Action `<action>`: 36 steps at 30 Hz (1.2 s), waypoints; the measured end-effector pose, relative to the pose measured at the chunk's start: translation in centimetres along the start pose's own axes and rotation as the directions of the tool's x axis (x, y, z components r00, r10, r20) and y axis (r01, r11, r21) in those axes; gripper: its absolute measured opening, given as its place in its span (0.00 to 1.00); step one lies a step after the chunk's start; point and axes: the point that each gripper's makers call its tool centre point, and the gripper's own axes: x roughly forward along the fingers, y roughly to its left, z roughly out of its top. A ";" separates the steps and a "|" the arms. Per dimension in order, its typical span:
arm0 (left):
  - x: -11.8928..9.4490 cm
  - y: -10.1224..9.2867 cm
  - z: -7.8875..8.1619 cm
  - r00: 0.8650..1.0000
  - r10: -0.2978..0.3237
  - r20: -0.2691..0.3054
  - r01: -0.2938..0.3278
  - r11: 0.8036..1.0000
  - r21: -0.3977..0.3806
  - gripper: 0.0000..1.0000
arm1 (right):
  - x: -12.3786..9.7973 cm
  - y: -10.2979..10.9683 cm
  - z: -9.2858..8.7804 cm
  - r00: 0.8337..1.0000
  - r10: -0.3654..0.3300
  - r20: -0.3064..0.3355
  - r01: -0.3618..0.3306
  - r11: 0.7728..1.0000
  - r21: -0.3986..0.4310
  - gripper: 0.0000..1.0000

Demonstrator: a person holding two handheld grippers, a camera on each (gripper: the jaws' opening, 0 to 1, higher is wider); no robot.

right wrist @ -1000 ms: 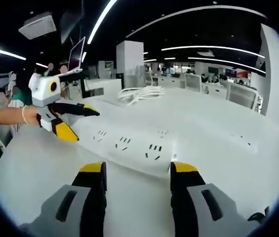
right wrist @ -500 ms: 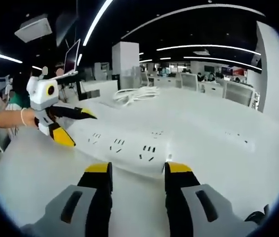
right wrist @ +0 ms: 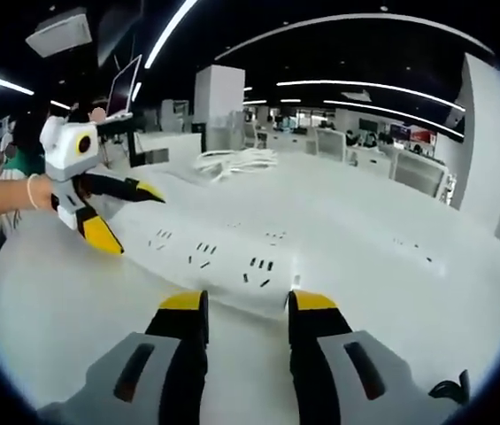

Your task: Straighten the power strip on the desk, plug the charger into it

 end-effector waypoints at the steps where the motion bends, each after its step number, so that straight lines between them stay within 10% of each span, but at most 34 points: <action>1: 0.0 0.0 0.0 1.000 -0.003 -0.001 0.003 1.000 0.001 0.68 | -0.1 0.1 0.0 1.000 -0.003 -0.003 0.003 1.000 0.000 0.35; 36: 0.9 0.0 0.2 0.983 -0.172 -0.067 0.178 0.979 0.100 0.68 | -2.2 -0.2 -1.0 0.996 -0.087 0.025 0.085 0.993 0.081 0.27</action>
